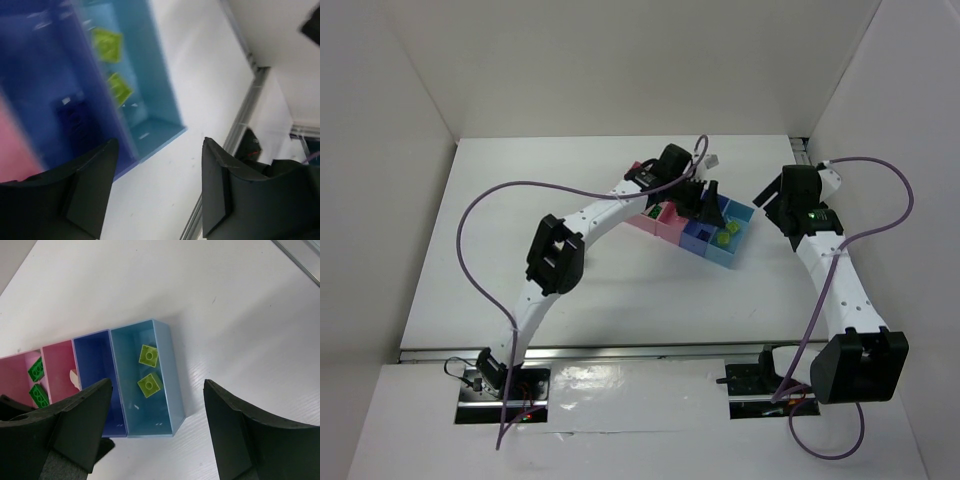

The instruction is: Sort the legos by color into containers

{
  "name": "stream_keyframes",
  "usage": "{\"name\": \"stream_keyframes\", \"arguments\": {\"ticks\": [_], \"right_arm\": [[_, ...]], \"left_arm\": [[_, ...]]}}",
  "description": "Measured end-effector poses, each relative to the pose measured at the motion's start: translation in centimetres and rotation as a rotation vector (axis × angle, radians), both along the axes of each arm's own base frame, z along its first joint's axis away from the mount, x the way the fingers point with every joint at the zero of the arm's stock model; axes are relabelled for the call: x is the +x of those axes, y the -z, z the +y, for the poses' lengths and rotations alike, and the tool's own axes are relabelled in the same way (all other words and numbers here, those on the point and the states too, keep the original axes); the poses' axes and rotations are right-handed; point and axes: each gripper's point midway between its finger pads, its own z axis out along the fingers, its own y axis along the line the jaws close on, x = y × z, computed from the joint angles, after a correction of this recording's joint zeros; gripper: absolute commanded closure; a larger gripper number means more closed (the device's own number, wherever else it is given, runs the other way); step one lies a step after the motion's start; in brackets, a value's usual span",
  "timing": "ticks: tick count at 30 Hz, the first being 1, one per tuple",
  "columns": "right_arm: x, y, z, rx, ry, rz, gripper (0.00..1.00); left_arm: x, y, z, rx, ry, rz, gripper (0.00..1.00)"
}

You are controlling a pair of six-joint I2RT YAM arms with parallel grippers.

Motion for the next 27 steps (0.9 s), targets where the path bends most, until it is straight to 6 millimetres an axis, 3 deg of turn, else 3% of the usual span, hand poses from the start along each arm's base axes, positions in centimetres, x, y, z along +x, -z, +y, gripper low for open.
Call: {"name": "stream_keyframes", "arguments": {"ticks": [2, 5, 12, 15, 18, 23, 27], "right_arm": [[0.0, 0.0, 0.1, 0.002, -0.003, 0.001, 0.19], [0.0, 0.1, 0.1, 0.005, -0.006, 0.001, 0.19], [-0.1, 0.7, 0.4, 0.013, -0.015, 0.013, 0.19], [-0.1, 0.8, 0.6, 0.021, -0.025, 0.015, 0.19], [-0.1, 0.9, 0.8, 0.029, -0.036, 0.017, 0.19], [0.3, 2.0, 1.6, 0.029, -0.064, 0.051, 0.19], [0.6, 3.4, 3.1, 0.034, -0.112, 0.092, 0.19]], "left_arm": [[0.5, 0.6, 2.1, 0.059, -0.039, -0.007, 0.34], [1.8, 0.8, 7.1, 0.171, -0.139, -0.029, 0.38], [4.4, -2.5, 20.2, 0.389, -0.470, -0.129, 0.39], [4.6, -3.0, 24.6, 0.453, -0.599, -0.130, 0.31], [4.2, -1.7, 28.9, 0.546, -0.716, -0.075, 0.21], [2.3, 0.9, 33.9, 0.707, -0.864, 0.059, 0.17], [-0.1, 2.5, 35.4, 0.780, -0.950, 0.179, 0.17]]}}
